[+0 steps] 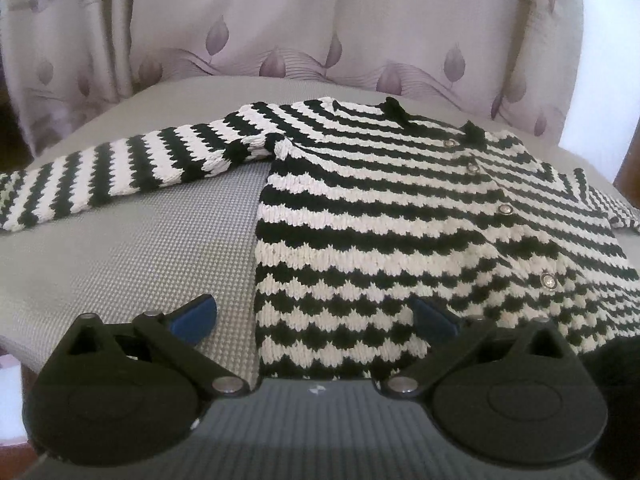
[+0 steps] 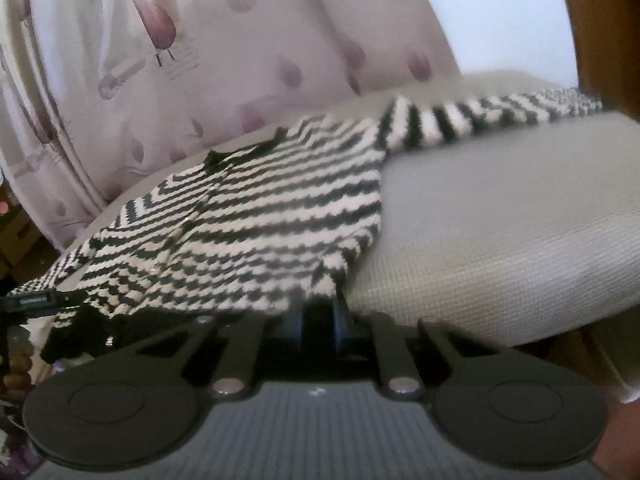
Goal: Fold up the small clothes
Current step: 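Grasp the cuff of the other sleeve with the right gripper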
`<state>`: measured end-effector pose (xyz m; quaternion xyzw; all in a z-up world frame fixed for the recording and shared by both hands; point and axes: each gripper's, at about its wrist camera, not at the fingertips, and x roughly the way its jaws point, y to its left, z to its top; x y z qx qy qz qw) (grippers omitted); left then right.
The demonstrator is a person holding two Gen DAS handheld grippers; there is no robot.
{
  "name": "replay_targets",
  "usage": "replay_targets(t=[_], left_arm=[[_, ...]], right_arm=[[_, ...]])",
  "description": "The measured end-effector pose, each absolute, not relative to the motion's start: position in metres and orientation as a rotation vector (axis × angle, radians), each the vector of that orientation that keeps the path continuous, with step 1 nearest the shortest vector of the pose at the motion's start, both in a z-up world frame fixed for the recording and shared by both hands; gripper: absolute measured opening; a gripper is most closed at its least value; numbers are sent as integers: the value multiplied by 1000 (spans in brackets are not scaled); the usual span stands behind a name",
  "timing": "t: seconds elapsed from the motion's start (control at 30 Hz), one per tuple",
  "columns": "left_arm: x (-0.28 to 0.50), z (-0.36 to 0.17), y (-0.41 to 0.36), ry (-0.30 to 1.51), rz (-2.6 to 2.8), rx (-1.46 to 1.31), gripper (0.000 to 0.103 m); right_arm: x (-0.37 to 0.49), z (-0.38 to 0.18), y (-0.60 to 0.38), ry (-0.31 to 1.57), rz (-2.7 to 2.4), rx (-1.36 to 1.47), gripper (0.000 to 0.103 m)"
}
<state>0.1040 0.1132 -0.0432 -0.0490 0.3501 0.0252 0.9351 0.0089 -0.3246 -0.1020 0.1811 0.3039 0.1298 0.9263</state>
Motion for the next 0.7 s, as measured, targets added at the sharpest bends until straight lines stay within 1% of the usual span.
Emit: replay_targets(t=[0.2, 0.33, 0.5, 0.53, 0.57, 0.7], left_arm=[[102, -43, 114, 723, 56, -107, 103], [103, -43, 113, 731, 59, -99, 103], [102, -43, 112, 735, 65, -91, 103], [102, -43, 113, 739, 66, -89, 103], [103, -43, 113, 744, 69, -88, 103], [101, -40, 115, 755, 60, -106, 103]], right_arm=[[16, -107, -330, 670, 284, 424, 14], [22, -115, -343, 706, 291, 570, 14], [23, -116, -343, 714, 304, 557, 15], [23, -115, -342, 708, 310, 533, 14], [22, -112, -341, 696, 311, 491, 11], [15, -95, -355, 661, 301, 379, 11]])
